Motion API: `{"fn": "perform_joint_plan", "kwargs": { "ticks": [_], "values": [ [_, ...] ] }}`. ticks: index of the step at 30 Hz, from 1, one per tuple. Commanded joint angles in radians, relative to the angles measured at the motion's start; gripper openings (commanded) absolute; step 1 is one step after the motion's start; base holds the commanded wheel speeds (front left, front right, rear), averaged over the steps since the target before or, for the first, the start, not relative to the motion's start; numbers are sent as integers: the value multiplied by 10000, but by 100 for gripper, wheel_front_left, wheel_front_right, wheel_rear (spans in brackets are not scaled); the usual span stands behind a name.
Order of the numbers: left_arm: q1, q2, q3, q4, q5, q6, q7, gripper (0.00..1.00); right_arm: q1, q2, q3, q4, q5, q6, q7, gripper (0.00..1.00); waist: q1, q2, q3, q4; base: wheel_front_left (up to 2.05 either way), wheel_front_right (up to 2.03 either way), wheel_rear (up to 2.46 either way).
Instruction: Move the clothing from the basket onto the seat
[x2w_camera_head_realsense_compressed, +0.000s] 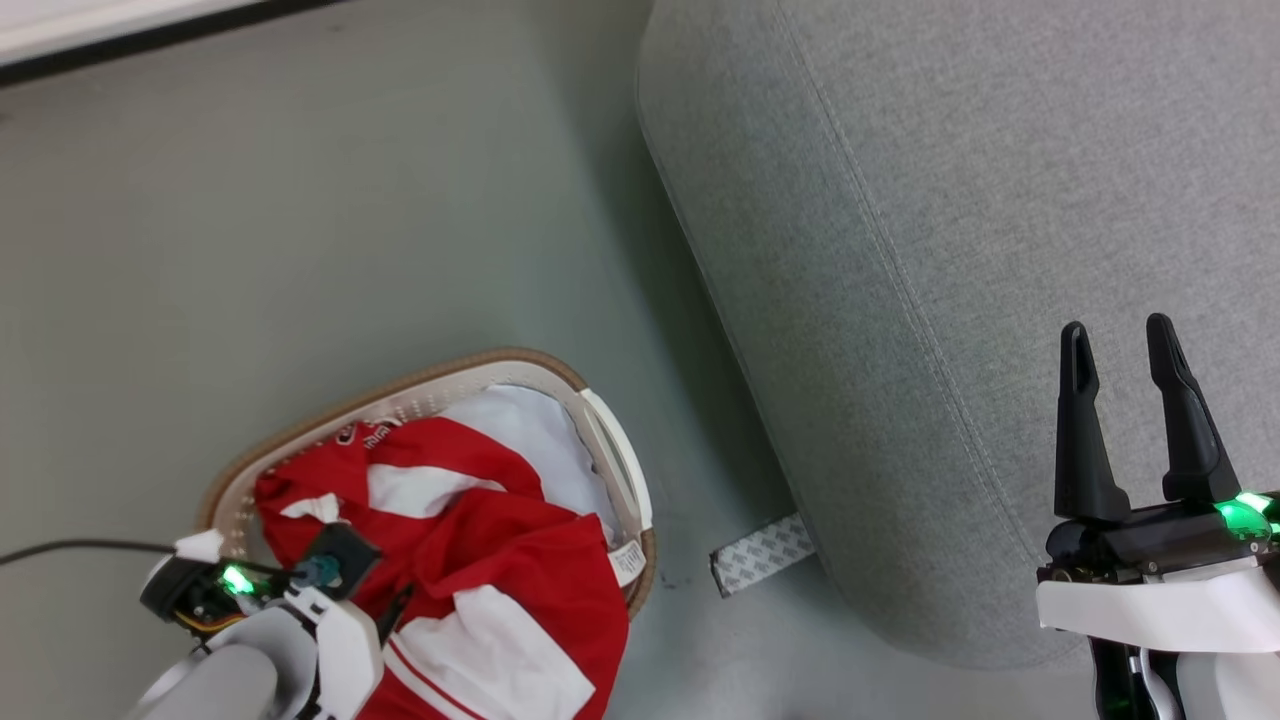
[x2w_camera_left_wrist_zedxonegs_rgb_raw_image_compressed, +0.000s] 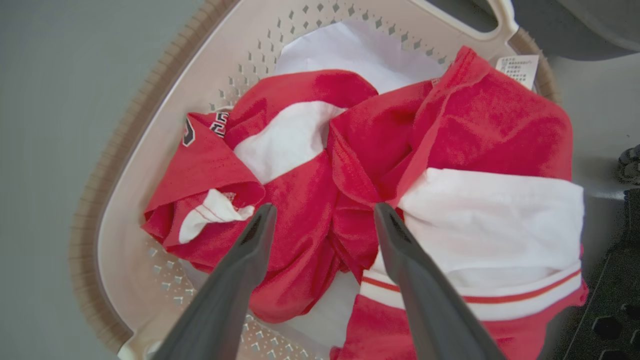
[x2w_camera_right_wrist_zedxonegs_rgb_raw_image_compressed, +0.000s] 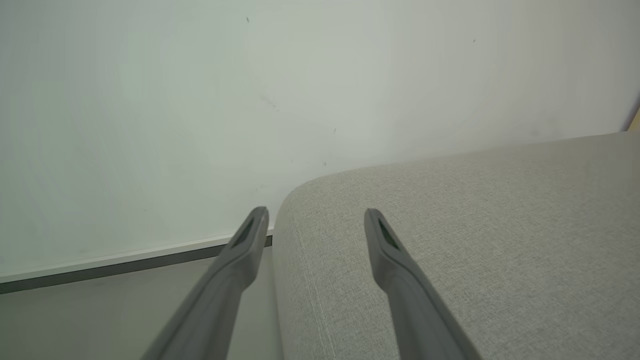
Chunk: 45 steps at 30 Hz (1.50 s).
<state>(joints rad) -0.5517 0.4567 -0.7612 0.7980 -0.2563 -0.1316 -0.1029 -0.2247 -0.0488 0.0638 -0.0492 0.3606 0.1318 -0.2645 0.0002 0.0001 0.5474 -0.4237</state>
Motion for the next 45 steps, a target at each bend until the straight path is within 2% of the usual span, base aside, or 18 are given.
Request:
{"fn": "perform_joint_plan", "kwargs": {
  "ticks": [1, 6, 17, 24, 25, 26, 27, 28, 37, 45],
  "values": [
    [-364, 198, -512, 200, -113, 16, 266, 100, -170, -28, 4, -89, 153, -21, 0, 100, -2, -1, 387, -183, 0, 0, 0],
    [-1018, 580, -1625, 673, -326, 18, 723, 100, -194, -28, 142, -160, 447, -21, 0, 100, -2, -1, 861, -456, 0, 0, 0],
    [-2066, 1217, -3054, 1761, -440, 18, 1228, 100, -121, -25, 436, -404, 1034, -21, 0, 100, -2, -1, 1827, -977, 0, 0, 0],
    [-2375, 1095, -3513, 2406, -700, -4, 1493, 100, -138, -25, 546, -516, 1220, -21, 0, 100, -2, -1, 2160, -1099, 0, 0, 0],
    [-2371, 1073, -3596, 2500, -722, 16, 1494, 62, -107, -27, 554, -529, 1211, -21, 0, 100, -2, -1, 2183, -1097, 0, 0, 0],
    [-2396, 1041, -3658, 2580, -739, 16, 1457, 39, -84, -27, 551, -536, 1212, -21, 0, 100, -2, -1, 2200, -1094, 0, 0, 0],
    [-2433, 1001, -3727, 2638, -722, 16, 1412, 9, -70, -25, 549, -535, 1212, -21, 0, 100, -2, -1, 2211, -1092, 0, 0, 0],
    [-2478, 969, -3813, 2701, -718, 16, 1376, 0, -59, -25, 544, -527, 1210, -21, 0, 100, -2, -1, 2216, -1091, 0, 0, 0],
    [-2523, 614, -4167, 3196, -1078, 18, 790, 0, -270, -27, 631, -307, 1142, -21, 0, 100, -2, -1, 1823, -1156, 0, 0, 0],
    [-2535, -360, -4292, 3607, -1409, 18, 347, 0, -431, -32, 357, 21, 681, -21, 0, 100, -2, -1, 719, -565, 0, 0, 0]
  ]
}}
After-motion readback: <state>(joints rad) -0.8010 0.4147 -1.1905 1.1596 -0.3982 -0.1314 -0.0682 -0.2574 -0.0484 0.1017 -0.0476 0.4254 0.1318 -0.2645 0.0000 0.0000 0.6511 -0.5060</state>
